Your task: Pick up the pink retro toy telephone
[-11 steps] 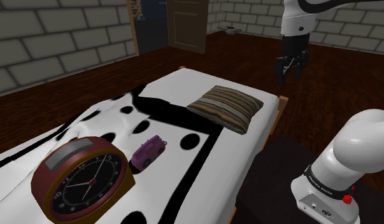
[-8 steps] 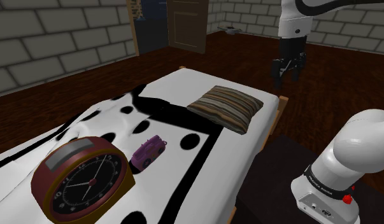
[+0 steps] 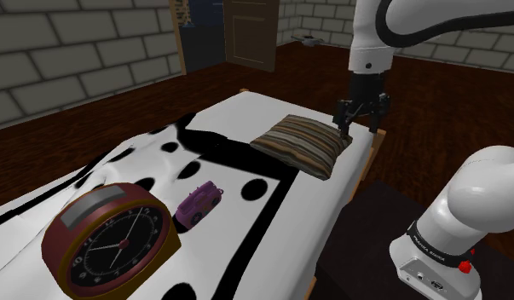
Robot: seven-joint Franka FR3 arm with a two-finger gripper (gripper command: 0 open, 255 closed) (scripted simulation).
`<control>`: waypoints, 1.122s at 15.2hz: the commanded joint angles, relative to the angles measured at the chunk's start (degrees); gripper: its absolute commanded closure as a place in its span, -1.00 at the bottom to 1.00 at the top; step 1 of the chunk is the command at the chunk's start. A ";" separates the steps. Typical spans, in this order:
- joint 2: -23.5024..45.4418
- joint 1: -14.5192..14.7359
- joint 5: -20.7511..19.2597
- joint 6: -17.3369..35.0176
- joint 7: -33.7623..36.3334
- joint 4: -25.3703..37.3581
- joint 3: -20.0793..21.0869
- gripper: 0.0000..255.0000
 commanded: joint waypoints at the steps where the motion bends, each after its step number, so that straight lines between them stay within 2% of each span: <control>1: 1.17 0.54 3.08 3.02 4.65 -0.95 2.79 -1.00; 10: 11.77 1.33 12.63 17.34 22.85 0.48 14.50 -1.00; 14: 18.87 0.56 14.24 24.23 30.98 3.40 19.65 -1.00; 17: 24.98 -0.44 13.80 29.33 37.49 6.41 23.35 -1.00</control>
